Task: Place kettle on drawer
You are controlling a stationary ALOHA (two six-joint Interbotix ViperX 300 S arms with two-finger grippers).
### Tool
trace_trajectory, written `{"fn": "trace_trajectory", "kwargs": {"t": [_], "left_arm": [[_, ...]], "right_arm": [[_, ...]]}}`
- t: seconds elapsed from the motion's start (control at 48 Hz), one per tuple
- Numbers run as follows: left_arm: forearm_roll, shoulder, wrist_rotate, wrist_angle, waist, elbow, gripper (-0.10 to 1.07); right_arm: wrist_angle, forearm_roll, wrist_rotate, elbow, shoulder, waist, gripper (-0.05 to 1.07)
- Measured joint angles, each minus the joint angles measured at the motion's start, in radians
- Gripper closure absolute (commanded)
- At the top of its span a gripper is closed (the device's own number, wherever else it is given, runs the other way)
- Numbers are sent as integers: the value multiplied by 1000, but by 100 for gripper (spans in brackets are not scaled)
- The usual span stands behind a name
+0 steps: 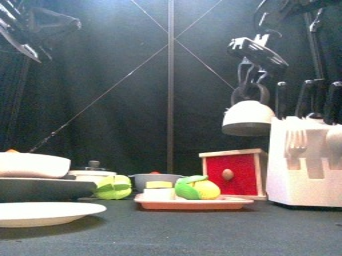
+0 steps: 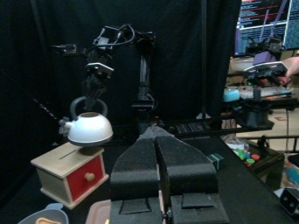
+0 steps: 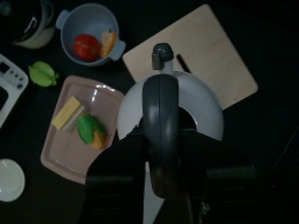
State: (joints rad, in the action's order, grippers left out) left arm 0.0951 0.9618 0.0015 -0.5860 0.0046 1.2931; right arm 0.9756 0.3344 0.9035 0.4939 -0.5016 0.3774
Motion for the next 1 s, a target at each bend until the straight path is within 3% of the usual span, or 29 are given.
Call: {"fn": "trace_trajectory", "kwargs": {"t": [0.208,0.354,0.646,1.0], "left_arm": [[0,0,0,0,3,0,99],[2,0,0,2,5,-2,99],[2,0,0,2,12,-2,99],[0,0,0,2,12,0,99]], "right_arm": [[-167,-26,2,80,-64,121,42],[-189,-38,0,84,-61,175,42],[-225,-40,2,74,-43,202,42],[-367,-84,2,74,12,215,42]]}}
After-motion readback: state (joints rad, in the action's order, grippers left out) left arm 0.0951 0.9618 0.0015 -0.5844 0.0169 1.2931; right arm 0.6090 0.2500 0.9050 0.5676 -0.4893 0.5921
